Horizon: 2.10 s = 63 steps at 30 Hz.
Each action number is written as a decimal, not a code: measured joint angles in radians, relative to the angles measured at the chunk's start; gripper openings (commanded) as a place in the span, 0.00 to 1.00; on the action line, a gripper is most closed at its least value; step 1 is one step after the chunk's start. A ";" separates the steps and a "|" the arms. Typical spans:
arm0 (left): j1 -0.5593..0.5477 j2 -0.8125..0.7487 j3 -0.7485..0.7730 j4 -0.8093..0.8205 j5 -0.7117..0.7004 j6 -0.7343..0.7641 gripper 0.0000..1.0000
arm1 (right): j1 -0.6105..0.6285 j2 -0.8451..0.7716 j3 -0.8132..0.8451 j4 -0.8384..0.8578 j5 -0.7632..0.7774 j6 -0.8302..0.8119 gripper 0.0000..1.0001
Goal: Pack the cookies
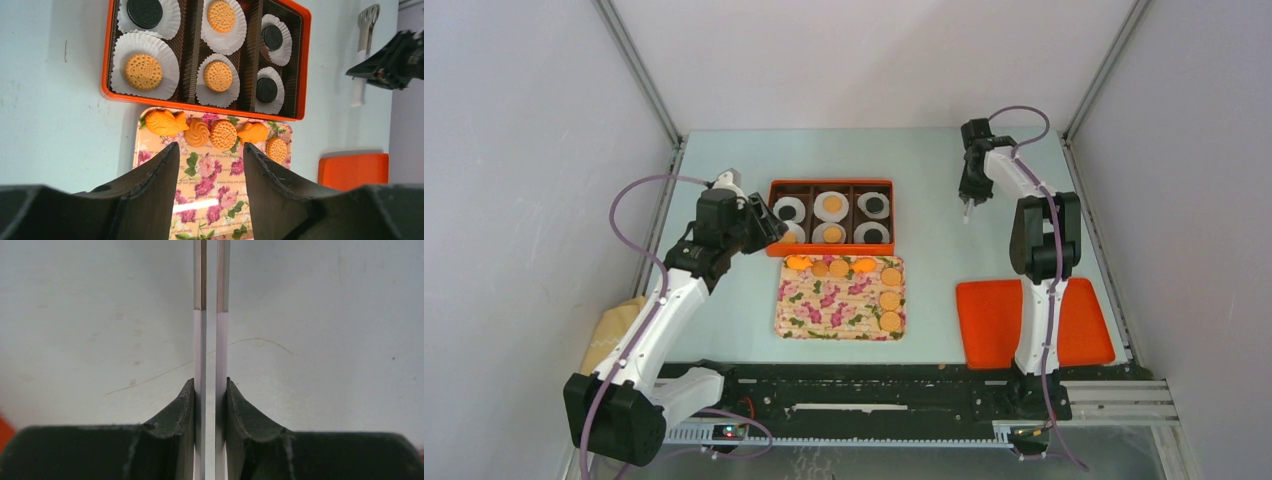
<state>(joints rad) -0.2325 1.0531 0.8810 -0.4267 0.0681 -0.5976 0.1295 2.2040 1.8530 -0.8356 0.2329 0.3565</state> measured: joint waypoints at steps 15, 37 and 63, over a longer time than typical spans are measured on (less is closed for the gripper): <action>0.000 0.006 0.000 0.029 0.019 -0.009 0.54 | 0.011 0.071 0.006 -0.152 -0.011 -0.085 0.44; 0.000 -0.014 -0.002 0.045 0.022 -0.016 0.56 | 0.164 -0.307 -0.279 -0.081 0.091 -0.142 0.73; -0.025 -0.045 -0.002 0.044 0.037 -0.016 0.56 | 0.546 -0.638 -0.997 -0.027 -0.035 0.294 0.21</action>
<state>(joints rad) -0.2577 1.0077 0.8787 -0.3828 0.1055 -0.6136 0.6754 1.5661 0.8562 -0.8631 0.1974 0.6506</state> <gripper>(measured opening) 0.560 0.292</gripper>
